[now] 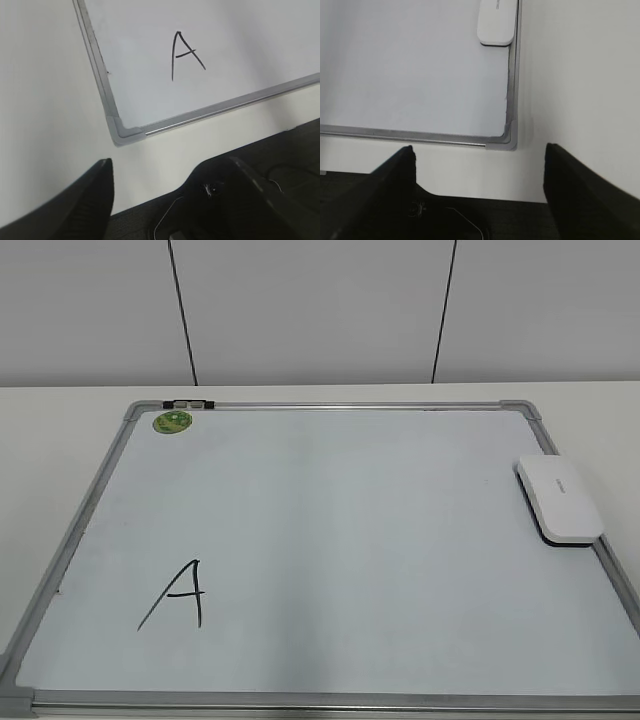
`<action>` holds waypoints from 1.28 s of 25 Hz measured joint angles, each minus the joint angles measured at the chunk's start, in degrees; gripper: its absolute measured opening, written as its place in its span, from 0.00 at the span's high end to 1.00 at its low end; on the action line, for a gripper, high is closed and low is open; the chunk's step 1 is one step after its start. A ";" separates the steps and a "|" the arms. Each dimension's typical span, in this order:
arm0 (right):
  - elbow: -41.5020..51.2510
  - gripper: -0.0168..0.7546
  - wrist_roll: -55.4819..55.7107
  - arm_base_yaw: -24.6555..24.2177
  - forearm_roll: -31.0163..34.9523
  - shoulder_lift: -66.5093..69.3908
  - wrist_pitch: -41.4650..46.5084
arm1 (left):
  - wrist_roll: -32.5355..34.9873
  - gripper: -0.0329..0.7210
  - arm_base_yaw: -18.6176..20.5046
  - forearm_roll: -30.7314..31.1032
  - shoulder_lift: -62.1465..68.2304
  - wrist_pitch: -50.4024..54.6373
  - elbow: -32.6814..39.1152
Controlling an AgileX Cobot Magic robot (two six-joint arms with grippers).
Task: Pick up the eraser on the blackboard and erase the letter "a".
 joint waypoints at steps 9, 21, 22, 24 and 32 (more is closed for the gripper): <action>14.38 0.21 1.50 0.00 -1.36 -14.83 0.21 | -2.98 0.27 0.00 1.97 -10.21 0.24 6.79; 20.20 0.22 4.03 0.00 -3.70 -18.47 -2.08 | -4.62 0.27 0.00 5.75 -12.26 -4.14 13.74; 20.47 0.22 4.03 0.00 -3.70 -18.47 -3.03 | -4.62 0.27 0.00 6.13 -12.26 -5.15 13.98; 21.39 0.22 4.07 0.00 -3.70 -18.56 -4.91 | -4.73 0.27 0.00 6.77 -12.26 -7.05 14.90; 22.37 0.22 4.07 0.00 -3.70 -18.56 -6.94 | -7.48 0.27 0.00 9.16 -12.26 -8.42 15.54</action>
